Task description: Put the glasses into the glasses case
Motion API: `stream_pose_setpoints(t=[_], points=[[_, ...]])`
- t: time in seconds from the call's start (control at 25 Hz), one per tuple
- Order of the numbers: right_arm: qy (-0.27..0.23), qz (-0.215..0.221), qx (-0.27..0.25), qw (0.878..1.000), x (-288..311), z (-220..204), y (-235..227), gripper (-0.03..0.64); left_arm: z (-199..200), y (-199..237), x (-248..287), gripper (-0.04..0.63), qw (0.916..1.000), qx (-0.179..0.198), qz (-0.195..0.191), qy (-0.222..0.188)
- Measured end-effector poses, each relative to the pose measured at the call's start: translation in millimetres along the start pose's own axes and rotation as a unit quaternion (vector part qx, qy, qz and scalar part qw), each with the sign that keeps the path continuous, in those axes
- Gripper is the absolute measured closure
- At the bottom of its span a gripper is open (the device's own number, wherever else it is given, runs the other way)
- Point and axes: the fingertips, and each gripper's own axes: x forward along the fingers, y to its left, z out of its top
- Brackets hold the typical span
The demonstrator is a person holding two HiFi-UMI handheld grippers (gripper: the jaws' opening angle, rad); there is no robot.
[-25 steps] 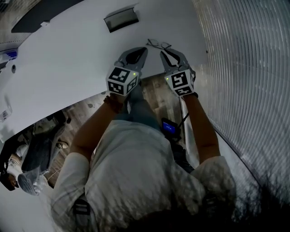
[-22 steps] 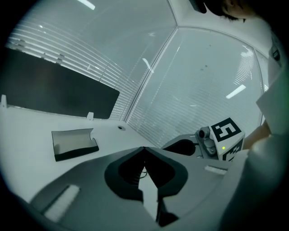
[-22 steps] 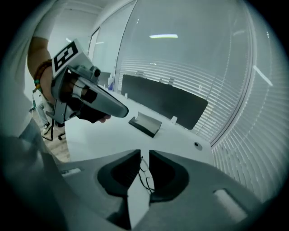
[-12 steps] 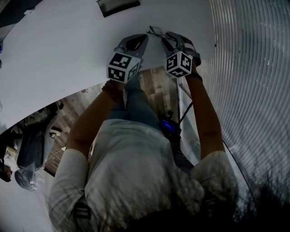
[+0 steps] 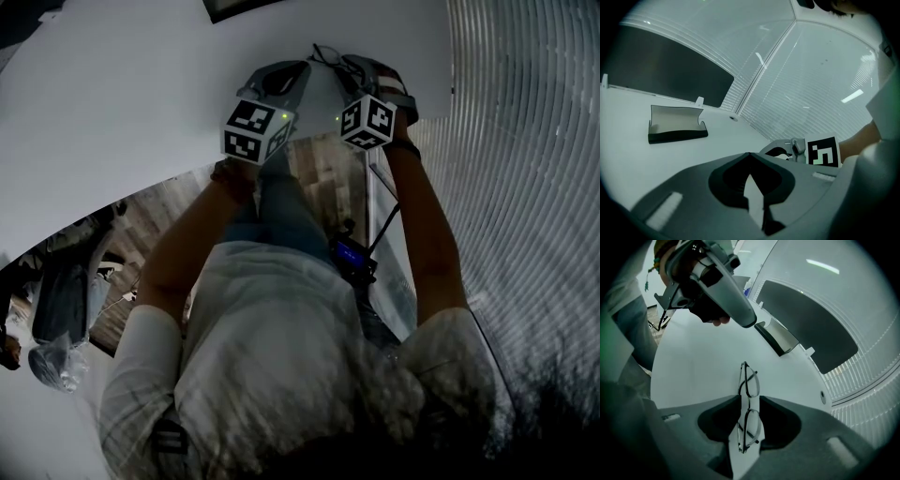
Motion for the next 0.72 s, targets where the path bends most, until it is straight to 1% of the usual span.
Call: stream_pose_setpoints(t=[0.08, 0.16, 0.2, 0.24, 0.44, 0.72], points=[[0.003, -0.002, -0.004, 1.000, 1, -1, -1, 0.503, -1, -1, -1, 0.594, 1.0000, 0.000, -0.001, 0.002], [0.003, -0.006, -0.009, 1.000, 1, -2, -2, 0.526, -3, -1, -1, 0.594, 1.0000, 0.001, -0.002, 0.005], [0.003, -0.009, -0.011, 1.000, 2, -2, -2, 0.549, -4, -1, -1, 0.594, 1.0000, 0.001, -0.001, 0.006], [0.003, -0.011, -0.014, 1.000, 2, -2, -3, 0.555, -5, -1, -2, 0.594, 1.0000, 0.000, -0.001, 0.007], [0.000, -0.020, -0.017, 1.000, 1, -1, -6, 0.572, -8, -1, -2, 0.594, 1.0000, -0.002, -0.003, 0.009], [-0.003, -0.038, -0.024, 0.999, -3, 2, -13, 0.597, -2, 2, -4, 0.594, 1.0000, -0.004, 0.000, 0.002]])
